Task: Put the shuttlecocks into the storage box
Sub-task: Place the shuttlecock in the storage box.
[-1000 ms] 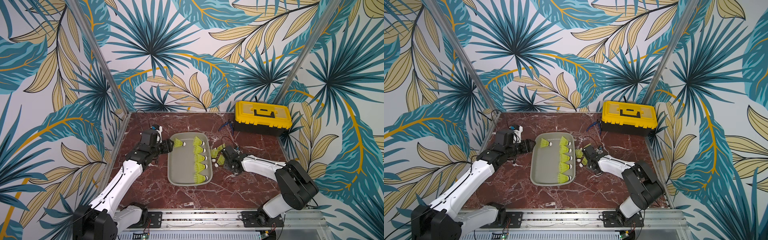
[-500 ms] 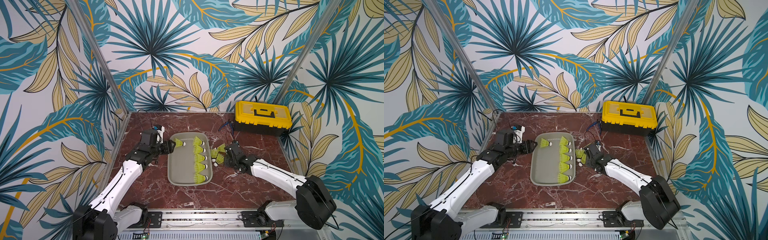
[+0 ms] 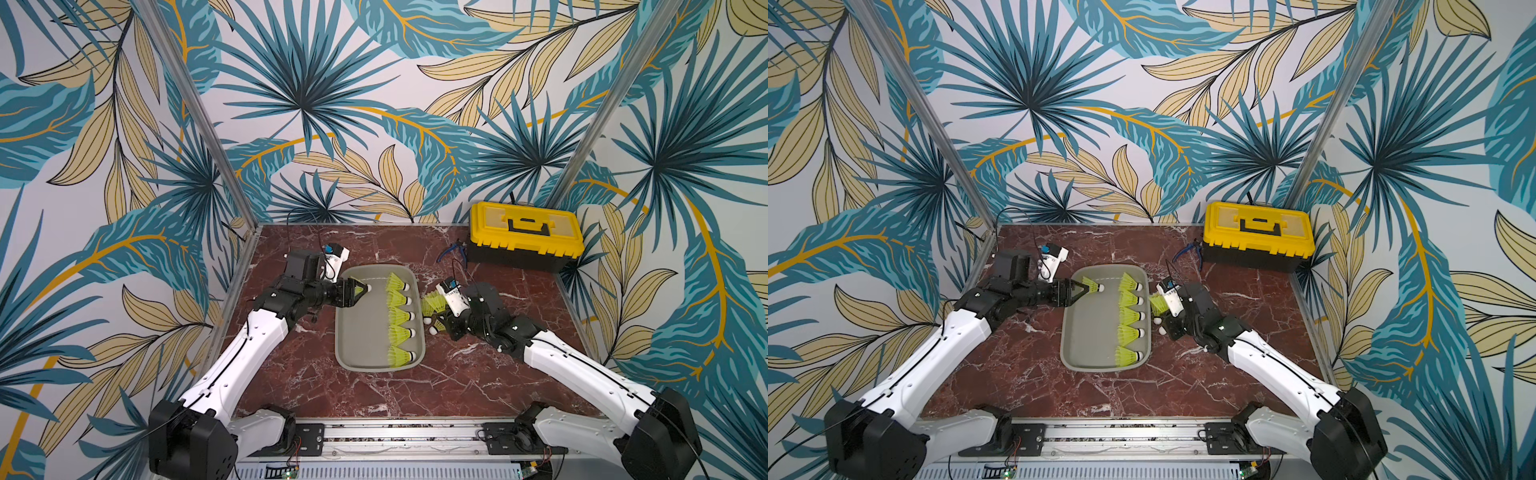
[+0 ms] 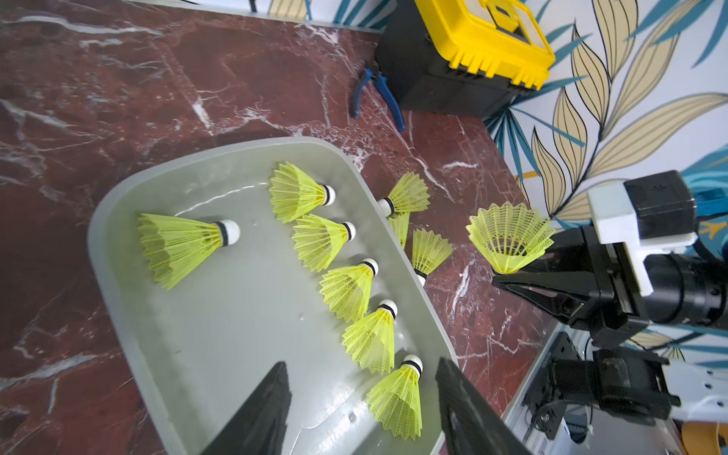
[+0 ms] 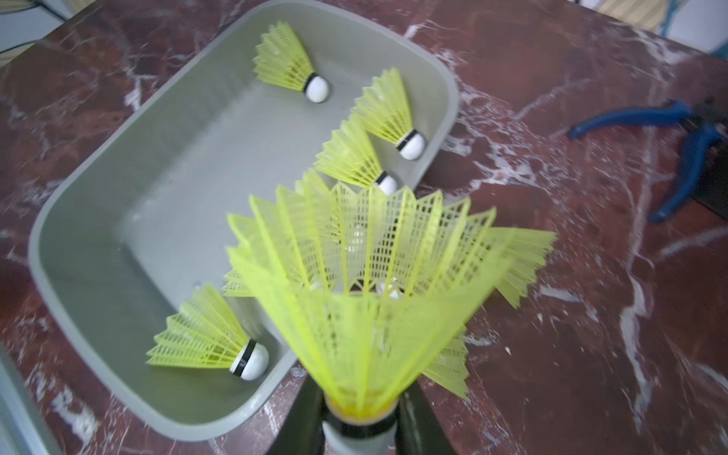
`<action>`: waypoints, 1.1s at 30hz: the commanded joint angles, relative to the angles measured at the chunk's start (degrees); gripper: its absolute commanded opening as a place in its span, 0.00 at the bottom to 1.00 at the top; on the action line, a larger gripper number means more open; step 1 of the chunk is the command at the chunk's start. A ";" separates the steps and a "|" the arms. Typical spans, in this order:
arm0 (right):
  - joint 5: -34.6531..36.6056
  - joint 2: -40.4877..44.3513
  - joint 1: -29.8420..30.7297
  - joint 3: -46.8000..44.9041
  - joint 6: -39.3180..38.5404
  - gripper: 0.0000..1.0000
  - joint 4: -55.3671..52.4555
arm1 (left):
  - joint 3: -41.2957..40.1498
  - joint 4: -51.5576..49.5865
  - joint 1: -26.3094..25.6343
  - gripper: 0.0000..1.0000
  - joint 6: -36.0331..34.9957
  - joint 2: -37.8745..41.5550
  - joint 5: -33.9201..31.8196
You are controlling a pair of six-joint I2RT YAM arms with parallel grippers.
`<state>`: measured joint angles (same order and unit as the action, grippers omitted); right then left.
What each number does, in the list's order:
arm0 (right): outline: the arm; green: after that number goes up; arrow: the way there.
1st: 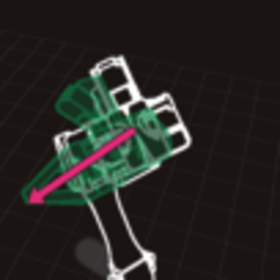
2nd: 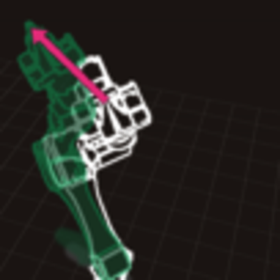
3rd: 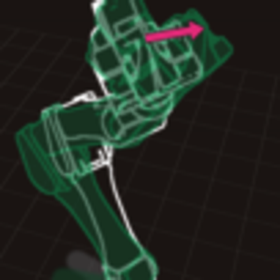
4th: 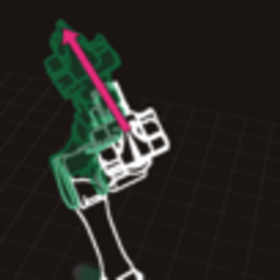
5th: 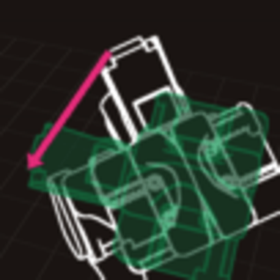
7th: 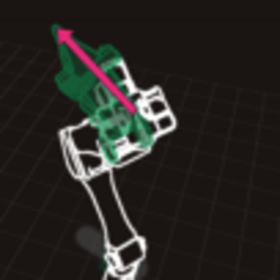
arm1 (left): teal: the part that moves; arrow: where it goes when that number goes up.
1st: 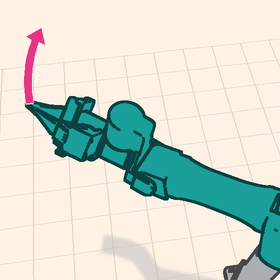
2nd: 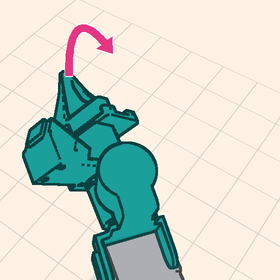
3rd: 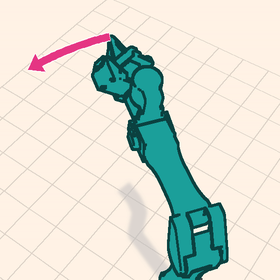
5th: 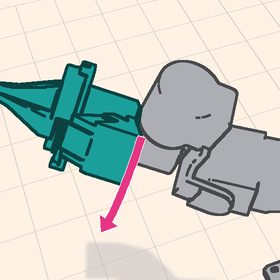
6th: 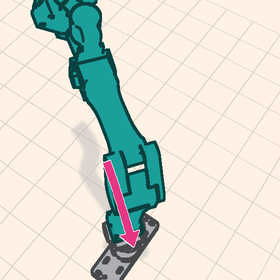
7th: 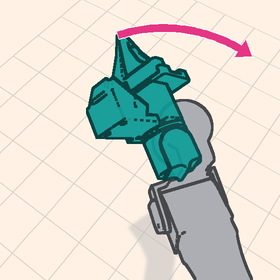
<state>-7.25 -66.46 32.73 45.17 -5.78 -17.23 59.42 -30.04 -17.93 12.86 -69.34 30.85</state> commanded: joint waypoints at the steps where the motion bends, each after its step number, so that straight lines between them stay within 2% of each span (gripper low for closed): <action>1: -10.06 -2.05 0.33 2.66 -9.50 0.19 0.15 | 4.65 -3.31 -2.34 0.62 -4.36 -1.42 3.25; 10: -16.60 -10.23 1.99 10.02 -15.82 0.19 -2.35 | 7.02 -3.78 -6.63 0.61 -6.30 -3.12 7.15; 14: -19.11 -13.16 2.84 12.57 -17.30 0.19 -3.94 | 7.29 -3.87 -7.72 0.55 -7.30 -3.52 8.45; 23: -20.69 -16.94 4.27 16.24 -18.68 0.19 -6.73 | 8.08 -5.11 -8.70 0.44 -9.58 -5.13 10.79; 33: -21.05 -19.31 5.06 18.33 -18.36 0.19 -7.70 | 7.82 -4.76 -9.65 0.43 -9.93 -7.12 13.33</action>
<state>-27.11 -84.90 37.36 62.37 -23.22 -22.87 64.31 -34.37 -27.09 4.23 -76.27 42.13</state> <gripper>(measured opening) 0.265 0.432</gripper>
